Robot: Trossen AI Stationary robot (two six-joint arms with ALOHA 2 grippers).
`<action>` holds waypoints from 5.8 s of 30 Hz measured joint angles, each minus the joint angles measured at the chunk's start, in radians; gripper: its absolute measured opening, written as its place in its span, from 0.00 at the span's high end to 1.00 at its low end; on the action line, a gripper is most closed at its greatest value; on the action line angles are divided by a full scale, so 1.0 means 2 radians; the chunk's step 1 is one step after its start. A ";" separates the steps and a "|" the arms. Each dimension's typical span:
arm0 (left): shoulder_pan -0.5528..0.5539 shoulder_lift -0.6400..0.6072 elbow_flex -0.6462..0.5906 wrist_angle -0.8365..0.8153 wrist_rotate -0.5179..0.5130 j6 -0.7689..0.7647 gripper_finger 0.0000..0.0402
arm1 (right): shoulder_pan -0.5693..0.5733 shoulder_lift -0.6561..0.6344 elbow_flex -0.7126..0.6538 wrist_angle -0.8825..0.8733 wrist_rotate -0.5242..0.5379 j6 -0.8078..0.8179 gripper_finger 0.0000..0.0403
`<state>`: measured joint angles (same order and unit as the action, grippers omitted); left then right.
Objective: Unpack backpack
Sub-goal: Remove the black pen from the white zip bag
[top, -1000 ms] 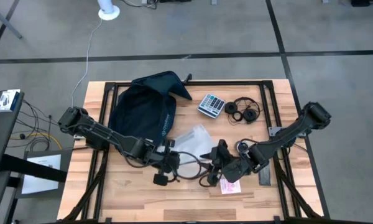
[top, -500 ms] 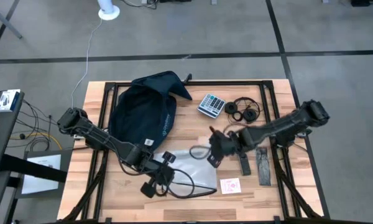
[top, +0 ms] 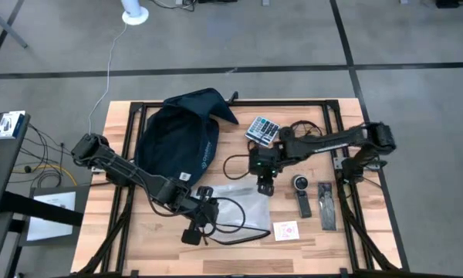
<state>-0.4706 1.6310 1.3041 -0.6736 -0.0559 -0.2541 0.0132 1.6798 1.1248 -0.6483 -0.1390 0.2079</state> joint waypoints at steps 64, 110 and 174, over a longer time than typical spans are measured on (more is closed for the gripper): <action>-0.004 0.000 0.000 -0.039 -0.046 0.020 1.00 | 0.023 0.035 -0.056 0.111 0.081 -0.052 1.00; 0.037 0.004 0.000 0.032 -0.031 0.070 1.00 | 0.162 -0.142 -0.061 0.079 0.304 0.088 1.00; 0.080 0.004 0.000 0.065 -0.045 0.078 1.00 | 0.259 0.151 0.016 0.257 0.429 0.689 1.00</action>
<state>-0.3099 1.6390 1.3033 -0.5431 -0.1450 -0.0981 0.5312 1.9812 1.1567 -0.1335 0.7183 1.5853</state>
